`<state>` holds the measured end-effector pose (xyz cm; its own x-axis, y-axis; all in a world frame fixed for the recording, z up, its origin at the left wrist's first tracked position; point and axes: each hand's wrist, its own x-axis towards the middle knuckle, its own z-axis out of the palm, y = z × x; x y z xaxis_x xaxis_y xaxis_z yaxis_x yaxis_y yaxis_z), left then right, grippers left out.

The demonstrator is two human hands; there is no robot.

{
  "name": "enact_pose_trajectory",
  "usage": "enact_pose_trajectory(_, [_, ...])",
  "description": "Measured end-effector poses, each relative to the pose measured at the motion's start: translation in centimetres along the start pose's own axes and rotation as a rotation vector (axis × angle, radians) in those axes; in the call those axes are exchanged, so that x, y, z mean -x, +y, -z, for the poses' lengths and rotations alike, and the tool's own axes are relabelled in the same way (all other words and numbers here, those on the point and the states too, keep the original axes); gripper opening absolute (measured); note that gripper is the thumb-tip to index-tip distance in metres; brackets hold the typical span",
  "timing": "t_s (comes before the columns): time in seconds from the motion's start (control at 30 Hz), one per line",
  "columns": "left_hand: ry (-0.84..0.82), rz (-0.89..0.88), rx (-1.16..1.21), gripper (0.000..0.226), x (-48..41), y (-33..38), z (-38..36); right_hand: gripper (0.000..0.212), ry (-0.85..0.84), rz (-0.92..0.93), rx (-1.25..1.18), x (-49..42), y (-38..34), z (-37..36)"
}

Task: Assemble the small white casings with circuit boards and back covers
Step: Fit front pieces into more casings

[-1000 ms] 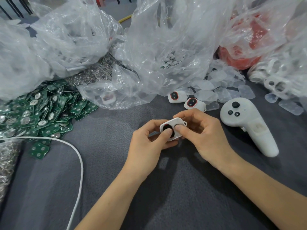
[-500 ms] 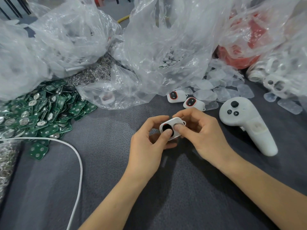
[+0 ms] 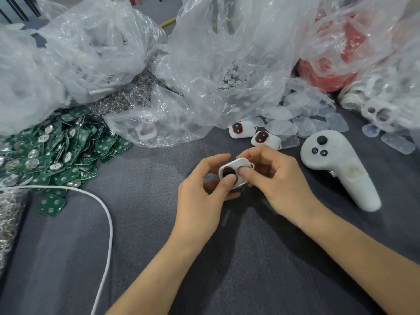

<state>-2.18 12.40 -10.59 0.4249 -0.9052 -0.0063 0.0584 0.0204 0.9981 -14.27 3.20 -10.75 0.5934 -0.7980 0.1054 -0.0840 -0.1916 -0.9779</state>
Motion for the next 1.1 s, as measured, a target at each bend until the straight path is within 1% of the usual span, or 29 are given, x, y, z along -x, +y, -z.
enact_pose_trajectory(0.37, [0.025, 0.010, -0.047, 0.022, -0.2, -0.1, -0.1, 0.017, -0.004, 0.010, -0.010, 0.4, -0.4, -0.2])
enact_pose_trajectory(0.47, [0.011, 0.038, -0.008, 0.024, -0.3, 0.0, 0.0, 0.018, -0.003, 0.028, -0.006, 0.5, -0.5, -0.2])
enact_pose_trajectory(0.7, [-0.061, 0.144, 0.113, 0.019, -0.4, 0.5, 0.9, 0.021, -0.061, 0.063, -0.007, 0.6, -0.6, 0.0])
enact_pose_trajectory(0.83, [-0.092, 0.180, 0.141, 0.019, -0.5, 0.7, 1.2, 0.021, -0.098, 0.054, 0.017, 0.6, -0.6, 0.1])
enact_pose_trajectory(1.0, [-0.022, 0.129, 0.144, 0.018, -0.4, 0.6, 0.7, 0.016, -0.056, 0.018, -0.024, 0.4, -0.9, 0.0])
enact_pose_trajectory(1.1, [0.003, 0.078, 0.058, 0.019, -0.2, 0.4, 0.4, 0.014, -0.063, 0.007, -0.015, 0.5, -0.9, 0.0])
